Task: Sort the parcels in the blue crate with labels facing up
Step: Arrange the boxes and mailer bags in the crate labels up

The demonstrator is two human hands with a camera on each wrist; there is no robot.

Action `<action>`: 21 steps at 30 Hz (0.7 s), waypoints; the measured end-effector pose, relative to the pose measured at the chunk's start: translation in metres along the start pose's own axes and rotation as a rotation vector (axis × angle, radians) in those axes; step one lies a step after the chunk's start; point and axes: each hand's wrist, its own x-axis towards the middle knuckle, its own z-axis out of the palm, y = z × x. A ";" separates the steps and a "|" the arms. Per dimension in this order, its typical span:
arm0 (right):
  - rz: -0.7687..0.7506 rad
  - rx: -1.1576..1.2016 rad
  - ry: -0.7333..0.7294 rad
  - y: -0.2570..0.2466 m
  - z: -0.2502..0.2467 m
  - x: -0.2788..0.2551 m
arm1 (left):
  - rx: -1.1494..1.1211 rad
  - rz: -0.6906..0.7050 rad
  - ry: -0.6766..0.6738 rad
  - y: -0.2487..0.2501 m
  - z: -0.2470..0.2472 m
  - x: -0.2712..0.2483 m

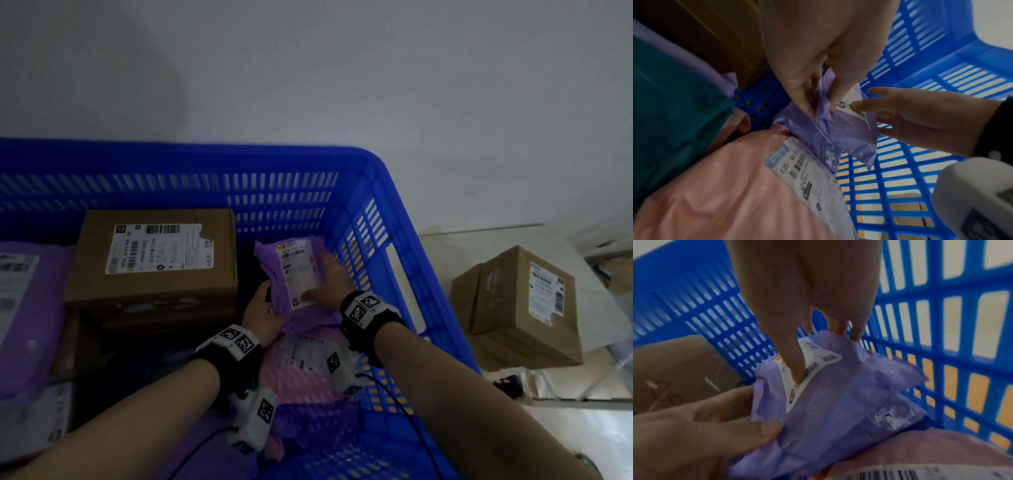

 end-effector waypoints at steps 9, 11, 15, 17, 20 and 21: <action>0.060 -0.048 -0.001 0.010 0.010 0.021 | 0.050 -0.111 0.056 -0.007 -0.004 0.027; 0.075 -0.058 -0.029 0.013 0.011 0.024 | 0.067 -0.148 0.081 -0.012 -0.007 0.028; 0.098 -0.077 -0.086 0.015 0.011 0.021 | 0.066 -0.223 0.076 -0.013 -0.016 0.024; 0.092 -0.090 -0.102 0.013 0.009 0.019 | 0.078 -0.242 0.037 -0.012 -0.019 0.020; 0.090 -0.122 -0.104 0.009 0.002 0.016 | 0.178 -0.240 0.013 -0.008 -0.022 0.011; 0.085 -0.135 -0.107 0.008 -0.001 0.012 | 0.229 -0.237 0.016 -0.009 -0.023 0.009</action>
